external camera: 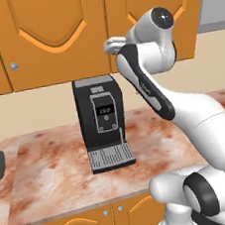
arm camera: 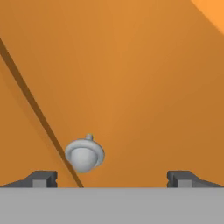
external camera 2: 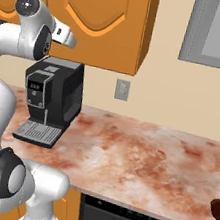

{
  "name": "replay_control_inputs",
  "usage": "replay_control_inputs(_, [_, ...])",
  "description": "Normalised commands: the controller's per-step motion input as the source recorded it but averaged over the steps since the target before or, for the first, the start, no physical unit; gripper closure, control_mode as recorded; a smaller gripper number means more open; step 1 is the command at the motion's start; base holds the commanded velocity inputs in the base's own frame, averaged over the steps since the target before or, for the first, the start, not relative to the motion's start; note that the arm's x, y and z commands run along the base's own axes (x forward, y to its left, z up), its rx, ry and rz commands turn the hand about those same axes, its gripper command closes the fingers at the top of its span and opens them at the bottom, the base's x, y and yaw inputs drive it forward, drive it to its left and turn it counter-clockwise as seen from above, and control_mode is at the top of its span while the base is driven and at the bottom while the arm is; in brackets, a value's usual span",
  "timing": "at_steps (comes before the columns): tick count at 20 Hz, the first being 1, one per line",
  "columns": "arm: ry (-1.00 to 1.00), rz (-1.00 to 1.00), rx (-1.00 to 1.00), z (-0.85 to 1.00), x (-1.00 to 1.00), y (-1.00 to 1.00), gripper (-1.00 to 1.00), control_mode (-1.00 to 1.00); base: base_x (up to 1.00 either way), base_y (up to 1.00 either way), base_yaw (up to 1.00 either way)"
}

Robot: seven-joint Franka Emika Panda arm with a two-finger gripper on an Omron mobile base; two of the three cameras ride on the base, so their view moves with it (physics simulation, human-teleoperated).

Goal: Open the cabinet. Pick the sponge and place it next to the sink. Then close the cabinet.

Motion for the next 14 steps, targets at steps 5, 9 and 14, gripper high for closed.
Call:
replay_control_inputs(5, [0.0, 0.0, -0.02, 0.14, 0.04, 0.06, -1.0, -1.0, 0.0, 0.0, 0.0])
replay_control_inputs(9, [0.0, 0.0, 0.0, 0.24, 0.0, 0.14, -1.0, -1.0, 0.0, 0.0, 0.0])
replay_control_inputs(14, [0.0, 0.0, 0.0, 0.09, 0.01, 0.13, -1.0, -1.0, 0.0, 0.0, 0.0])
